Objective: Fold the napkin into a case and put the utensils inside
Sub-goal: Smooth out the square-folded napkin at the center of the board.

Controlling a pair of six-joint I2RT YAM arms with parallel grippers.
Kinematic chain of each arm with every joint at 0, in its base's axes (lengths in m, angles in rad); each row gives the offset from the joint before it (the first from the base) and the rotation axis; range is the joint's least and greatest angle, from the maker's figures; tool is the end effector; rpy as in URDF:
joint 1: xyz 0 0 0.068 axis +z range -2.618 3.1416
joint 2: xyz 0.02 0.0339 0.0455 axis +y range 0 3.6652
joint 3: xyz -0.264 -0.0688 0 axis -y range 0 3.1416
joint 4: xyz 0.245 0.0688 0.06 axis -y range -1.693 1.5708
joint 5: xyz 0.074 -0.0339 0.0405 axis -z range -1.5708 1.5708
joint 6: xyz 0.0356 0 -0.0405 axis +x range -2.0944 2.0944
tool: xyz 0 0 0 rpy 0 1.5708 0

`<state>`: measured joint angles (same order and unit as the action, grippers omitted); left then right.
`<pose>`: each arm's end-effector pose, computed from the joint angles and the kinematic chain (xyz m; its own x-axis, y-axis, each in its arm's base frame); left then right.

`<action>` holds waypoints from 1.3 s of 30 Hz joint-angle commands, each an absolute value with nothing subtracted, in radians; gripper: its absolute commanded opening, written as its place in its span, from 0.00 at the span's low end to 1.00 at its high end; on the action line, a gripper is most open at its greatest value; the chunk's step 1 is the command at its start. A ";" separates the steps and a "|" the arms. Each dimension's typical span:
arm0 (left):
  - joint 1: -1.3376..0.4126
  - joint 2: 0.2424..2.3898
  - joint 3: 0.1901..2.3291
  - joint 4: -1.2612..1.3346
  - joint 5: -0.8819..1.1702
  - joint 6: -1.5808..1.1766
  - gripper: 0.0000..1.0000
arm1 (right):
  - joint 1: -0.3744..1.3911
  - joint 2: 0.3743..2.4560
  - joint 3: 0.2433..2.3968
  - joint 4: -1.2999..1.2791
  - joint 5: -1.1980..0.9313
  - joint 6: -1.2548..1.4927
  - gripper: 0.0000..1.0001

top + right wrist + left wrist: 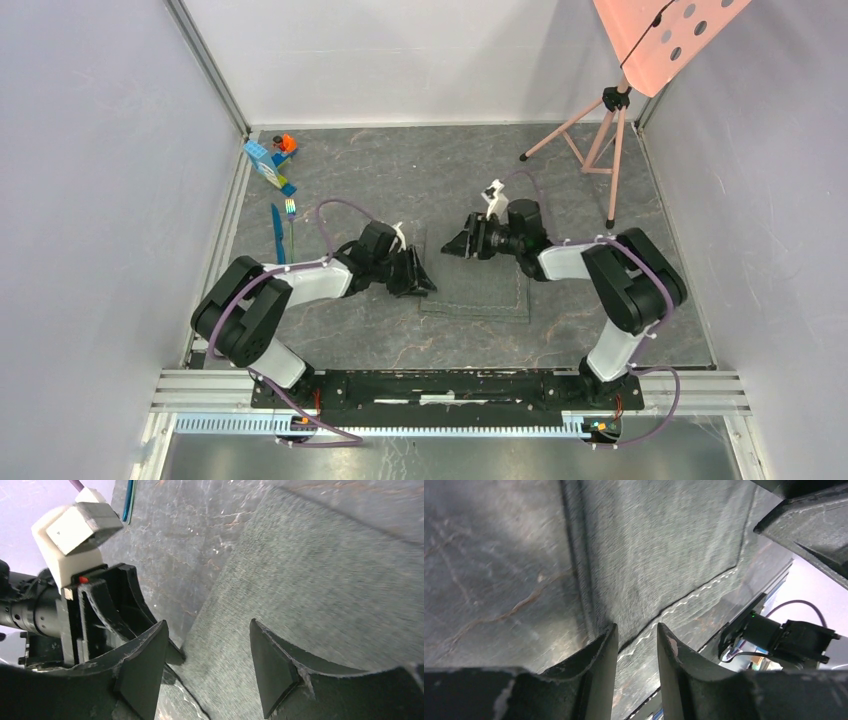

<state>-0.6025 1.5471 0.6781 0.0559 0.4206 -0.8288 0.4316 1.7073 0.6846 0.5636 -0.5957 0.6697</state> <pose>0.2315 -0.1768 0.1517 -0.9562 -0.1590 -0.2458 0.0646 0.7042 -0.7070 0.2892 0.1552 0.1513 -0.8141 0.1908 -0.5485 -0.3798 0.5396 0.7514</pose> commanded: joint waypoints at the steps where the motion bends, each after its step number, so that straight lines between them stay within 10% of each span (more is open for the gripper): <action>1: -0.614 1.535 0.613 0.160 0.408 -0.860 0.40 | 0.498 1.796 0.742 0.744 -0.616 0.788 0.66; 39: -0.699 1.499 0.491 0.176 0.372 -0.852 0.37 | 0.578 2.053 0.913 0.726 -0.622 0.787 0.62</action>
<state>-0.6926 1.4906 0.5308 0.1478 0.4015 -0.8528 0.5800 2.0331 0.8833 0.7155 -0.6277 0.7986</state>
